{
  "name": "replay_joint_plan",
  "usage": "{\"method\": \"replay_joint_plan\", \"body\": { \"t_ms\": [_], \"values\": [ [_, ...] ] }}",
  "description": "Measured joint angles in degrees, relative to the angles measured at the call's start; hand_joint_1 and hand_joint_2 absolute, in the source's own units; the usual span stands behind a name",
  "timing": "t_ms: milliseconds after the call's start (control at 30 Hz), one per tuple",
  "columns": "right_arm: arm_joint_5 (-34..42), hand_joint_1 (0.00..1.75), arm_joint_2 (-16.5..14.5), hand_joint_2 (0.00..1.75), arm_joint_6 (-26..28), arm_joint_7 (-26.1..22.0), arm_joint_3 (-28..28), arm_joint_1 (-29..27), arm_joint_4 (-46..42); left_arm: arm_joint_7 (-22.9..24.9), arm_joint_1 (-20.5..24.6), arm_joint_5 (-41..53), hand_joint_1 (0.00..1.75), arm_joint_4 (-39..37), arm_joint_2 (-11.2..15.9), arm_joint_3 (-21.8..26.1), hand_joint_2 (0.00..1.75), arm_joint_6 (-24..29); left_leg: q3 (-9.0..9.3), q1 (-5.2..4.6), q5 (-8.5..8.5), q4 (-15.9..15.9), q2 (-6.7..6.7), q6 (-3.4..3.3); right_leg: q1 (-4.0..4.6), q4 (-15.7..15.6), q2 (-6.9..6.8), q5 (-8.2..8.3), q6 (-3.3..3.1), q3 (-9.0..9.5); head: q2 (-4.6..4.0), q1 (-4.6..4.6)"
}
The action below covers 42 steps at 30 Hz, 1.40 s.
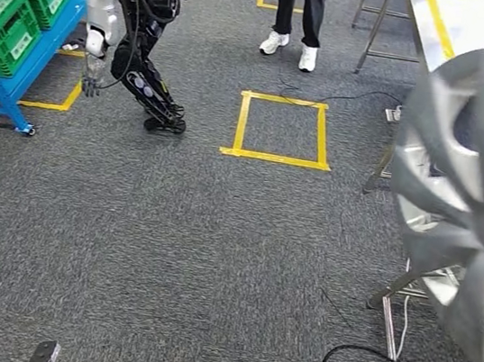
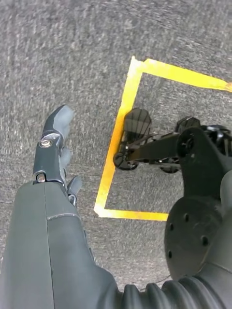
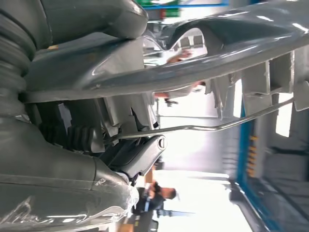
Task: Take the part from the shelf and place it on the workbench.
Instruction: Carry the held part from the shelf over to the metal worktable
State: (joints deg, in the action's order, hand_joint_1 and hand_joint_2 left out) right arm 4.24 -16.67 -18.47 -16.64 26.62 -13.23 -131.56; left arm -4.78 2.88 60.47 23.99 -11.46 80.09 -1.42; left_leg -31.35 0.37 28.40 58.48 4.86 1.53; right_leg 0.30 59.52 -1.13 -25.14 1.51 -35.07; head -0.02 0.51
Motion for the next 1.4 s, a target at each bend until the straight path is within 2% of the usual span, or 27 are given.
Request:
{"method": "replay_joint_plan", "body": {
  "t_ms": [67, 133, 167, 200, 233, 267, 333, 400, 467, 500, 567, 633, 700, 733, 767, 800, 867, 933, 1000, 1067, 1133, 1167, 1200, 1233, 1267, 1333, 1400],
  "values": [
    [-2.68, 1.75, 0.53, 1.75, 0.59, 0.27, -3.19, -0.29, 0.09, -0.15, 0.10, 0.21, 0.00, 0.10, 0.02, 0.01, 1.75, -0.22, -1.64, 0.16, 2.33, 3.69, -2.13, 0.40, -0.28, -0.46, 1.07, 0.30, -0.71, 0.23, 0.00, 0.24],
    [-4.65, 1.75, 1.21, 1.75, 1.20, 0.42, -6.43, -0.45, 0.34, -0.21, 0.01, 0.36, 0.00, 0.14, 0.03, 0.01, 1.75, -0.30, -5.48, 0.17, 5.61, 11.02, -4.07, 0.50, -0.33, -0.50, 2.19, 0.33, -1.01, 0.24, 0.00, 0.54],
    [-5.35, 1.75, 1.56, 1.75, 1.49, 0.47, -7.93, -0.58, 0.51, -0.21, -0.07, 0.44, 0.00, 0.14, 0.05, 0.01, 1.75, -0.33, -7.29, 0.18, 6.39, 14.03, -4.38, 0.54, -0.33, -0.50, 2.88, 0.31, -1.04, 0.26, 0.00, 0.64],
    [-5.80, 1.75, 1.88, 1.75, 1.71, 0.50, -9.18, -0.71, 0.68, -0.21, -0.14, 0.49, 0.00, 0.14, 0.08, 0.01, 1.75, -0.35, -8.35, 0.19, 6.06, 15.32, -4.50, 0.58, -0.34, -0.49, 3.60, 0.30, -1.04, 0.28, 0.00, 0.64],
    [-6.07, 1.75, 2.18, 1.75, 1.82, 0.54, -10.23, -0.82, 0.85, -0.21, -0.19, 0.55, 0.00, 0.16, 0.13, 0.02, 1.75, -0.35, -8.37, 0.22, 4.64, 14.49, -4.58, 0.59, -0.39, -0.48, 4.32, 0.28, -1.01, 0.34, 0.00, 0.65],
    [-6.30, 1.75, 2.50, 1.75, 1.84, 0.61, -11.19, -0.90, 1.02, -0.21, -0.19, 0.62, 0.00, 0.18, 0.20, 0.02, 1.75, -0.34, -7.37, 0.31, 2.43, 11.70, -4.87, 0.64, -0.48, -0.45, 5.05, 0.25, -0.90, 0.41, 0.00, 0.64],
    [-6.90, 1.75, 3.30, 1.75, 1.75, 0.87, -13.07, -0.94, 1.30, -0.21, -0.16, 0.77, 0.00, 0.22, 0.26, 0.03, 1.75, -0.28, -4.24, 0.77, -1.33, 4.30, -7.14, 0.87, -0.62, -0.07, 6.42, 0.06, -0.39, 0.27, 0.00, 0.67],
    [-7.85, 1.75, 4.15, 1.75, 1.87, 1.12, -15.12, -1.02, 1.56, -0.21, -0.15, 0.84, 0.00, 0.23, 0.21, 0.03, 1.75, -0.21, -2.59, 1.00, -2.27, 0.48, -9.06, 0.78, -0.74, 0.26, 7.57, -0.04, 0.33, -0.19, 0.00, 0.71],
    [-8.80, 1.75, 5.03, 1.75, 2.35, 1.11, -16.98, -1.24, 1.86, -0.21, -0.05, 0.86, 0.00, 0.23, 0.20, 0.04, 1.75, -0.21, -2.40, 0.79, -2.16, 0.10, -8.47, 0.00, -1.02, 0.05, 8.51, 0.07, 1.08, -0.61, 0.00, 0.76],
    [-9.13, 1.75, 5.54, 1.75, 2.63, 1.03, -17.80, -1.38, 1.99, -0.21, 0.07, 0.86, 0.00, 0.26, 0.25, 0.05, 1.75, -0.20, -2.30, 0.74, -2.20, 0.00, -7.92, -0.44, -1.07, 0.19, 8.00, -0.07, 1.37, -0.79, 0.00, 0.75],
    [-9.46, 1.75, 6.48, 1.75, 3.00, 0.86, -19.15, -1.49, 2.18, -0.22, 0.17, 0.86, 0.00, 0.34, 0.35, 0.08, 1.75, -0.18, -2.09, 0.78, -2.25, -0.19, -6.78, -1.24, -0.96, 3.15, 5.19, -1.87, 1.80, -2.11, 0.00, 0.50],
    [-9.49, 1.75, 7.12, 1.75, 3.25, 0.74, -20.05, -1.49, 2.32, -0.22, -0.04, 0.86, 0.00, 0.38, 0.42, 0.13, 1.75, -0.18, -1.94, 0.56, -2.08, -0.19, -5.54, -1.69, -0.89, 10.18, 2.40, -5.41, 2.09, -5.48, 0.00, 0.31],
    [-9.48, 1.75, 7.68, 1.75, 3.71, 0.68, -20.52, -1.54, 2.47, -0.21, -0.26, 0.86, 0.00, 0.38, 0.44, 0.20, 1.75, -0.18, -1.83, 0.37, -1.90, -0.17, -4.10, -1.81, -0.93, 15.41, 1.69, -7.13, 2.22, -8.17, 0.00, 0.33],
    [-9.49, 1.75, 7.95, 1.75, 4.04, 0.65, -20.61, -1.58, 2.53, -0.21, -0.27, 0.86, 0.00, 0.38, 0.45, 0.23, 1.75, -0.18, -1.73, 0.31, -1.79, -0.17, -3.45, -1.77, -0.93, 15.04, 1.54, -6.43, 2.20, -8.00, 0.00, 0.33],
    [-9.53, 1.75, 8.17, 1.75, 4.42, 0.55, -20.63, -1.61, 2.56, -0.21, -0.24, 0.86, 0.00, 0.38, 0.45, 0.25, 1.75, -0.18, -1.56, 0.27, -1.65, -0.17, -2.84, -1.68, -0.91, 12.59, 1.25, -4.89, 2.12, -6.69, 0.00, 0.33],
    [-9.56, 1.75, 8.34, 1.75, 4.80, 0.40, -20.62, -1.61, 2.55, -0.20, -0.20, 0.86, 0.00, 0.38, 0.45, 0.25, 1.75, -0.18, -1.32, 0.24, -1.48, -0.17, -2.29, -1.53, -0.87, 8.73, 0.58, -3.00, 2.01, -4.55, 0.00, 0.32],
    [-9.60, 1.75, 8.60, 1.75, 5.60, -0.08, -20.58, -1.49, 2.33, -0.18, -0.17, 0.86, 0.00, 0.38, 0.48, 0.28, 1.75, -0.18, -0.80, 0.02, -1.08, -0.15, -1.35, -1.04, -0.56, 2.25, -1.03, -0.72, 1.61, -0.84, 0.00, 0.39],
    [-9.61, 1.75, 8.80, 1.75, 6.27, -0.49, -20.41, -1.27, 1.88, -0.16, -0.11, 0.87, 0.00, 0.38, 0.50, 0.33, 1.75, -0.18, -0.48, -0.07, -0.89, -0.25, -0.55, -0.40, -0.16, 0.45, -1.18, -0.51, 1.05, 0.08, 0.00, 0.46],
    [-9.62, 1.75, 8.96, 1.75, 6.62, -0.68, -20.14, -1.15, 1.30, -0.16, 0.07, 0.89, 0.00, 0.38, 0.49, 0.34, 1.75, -0.18, -0.25, 0.18, -0.69, -0.30, -0.10, 0.30, -0.08, 0.04, 0.02, -0.25, 0.33, 0.06, 0.00, 0.48],
    [-9.63, 1.75, 9.06, 1.75, 6.70, -0.74, -19.90, -0.97, 0.85, -0.16, 0.18, 0.91, 0.00, 0.38, 0.52, 0.34, 1.75, -0.18, -1.18, 0.40, 1.02, 2.06, -1.59, 0.80, -0.33, -0.54, 1.06, 0.10, -0.41, 0.36, 0.00, 0.63],
    [-9.63, 1.75, 9.12, 1.75, 6.70, -0.77, -19.73, -0.75, 0.69, -0.15, 0.10, 0.94, 0.00, 0.38, 0.54, 0.36, 1.75, -0.19, -4.53, 0.48, 4.35, 8.70, -3.69, 0.97, -0.56, -0.73, 2.10, 0.22, -0.80, 0.50, 0.00, 0.94],
    [-9.64, 1.75, 9.12, 1.75, 6.71, -0.76, -19.66, -0.71, 0.68, -0.14, 0.01, 0.95, 0.00, 0.38, 0.53, 0.36, 1.75, -0.19, -6.57, 0.49, 5.69, 12.38, -4.15, 1.04, -0.59, -0.73, 2.73, 0.21, -0.87, 0.49, 0.00, 1.06],
    [-9.69, 1.75, 9.13, 1.75, 6.73, -0.77, -19.56, -0.74, 0.68, -0.13, -0.08, 0.95, 0.00, 0.38, 0.54, 0.37, 1.75, -0.20, -8.10, 0.49, 6.05, 14.76, -4.34, 1.09, -0.61, -0.72, 3.42, 0.20, -0.88, 0.50, 0.00, 1.11],
    [-9.81, 1.75, 9.14, 1.75, 6.80, -0.85, -19.48, -0.76, 0.68, -0.12, -0.13, 0.96, 0.00, 0.38, 0.57, 0.37, 1.75, -0.20, -8.76, 0.51, 5.32, 15.30, -4.44, 1.12, -0.65, -0.72, 4.15, 0.18, -0.85, 0.52, 0.00, 1.10],
    [-9.96, 1.75, 9.15, 1.75, 6.96, -1.01, -19.40, -0.78, 0.67, -0.12, -0.15, 0.96, 0.00, 0.38, 0.61, 0.38, 1.75, -0.20, -8.34, 0.54, 3.58, 13.68, -4.59, 1.12, -0.74, -0.71, 4.91, 0.17, -0.79, 0.58, 0.00, 1.12],
    [-10.27, 1.75, 9.15, 1.75, 7.59, -1.66, -19.17, -0.73, 0.54, -0.12, -0.11, 0.96, 0.00, 0.38, 0.67, 0.39, 1.75, -0.20, -5.41, 0.83, -0.63, 6.71, -6.33, 1.21, -0.91, -0.59, 6.31, 0.09, -0.34, 0.60, 0.00, 1.28],
    [-10.30, 1.75, 9.14, 1.75, 8.44, -2.47, -18.31, -0.48, 0.03, -0.07, -0.07, 0.98, 0.00, 0.37, 0.64, 0.41, 1.75, -0.19, -3.01, 1.15, -2.33, 1.30, -8.60, 1.08, -0.97, -0.20, 7.57, -0.08, 0.42, 0.18, 0.01, 1.56]
  ]
}}
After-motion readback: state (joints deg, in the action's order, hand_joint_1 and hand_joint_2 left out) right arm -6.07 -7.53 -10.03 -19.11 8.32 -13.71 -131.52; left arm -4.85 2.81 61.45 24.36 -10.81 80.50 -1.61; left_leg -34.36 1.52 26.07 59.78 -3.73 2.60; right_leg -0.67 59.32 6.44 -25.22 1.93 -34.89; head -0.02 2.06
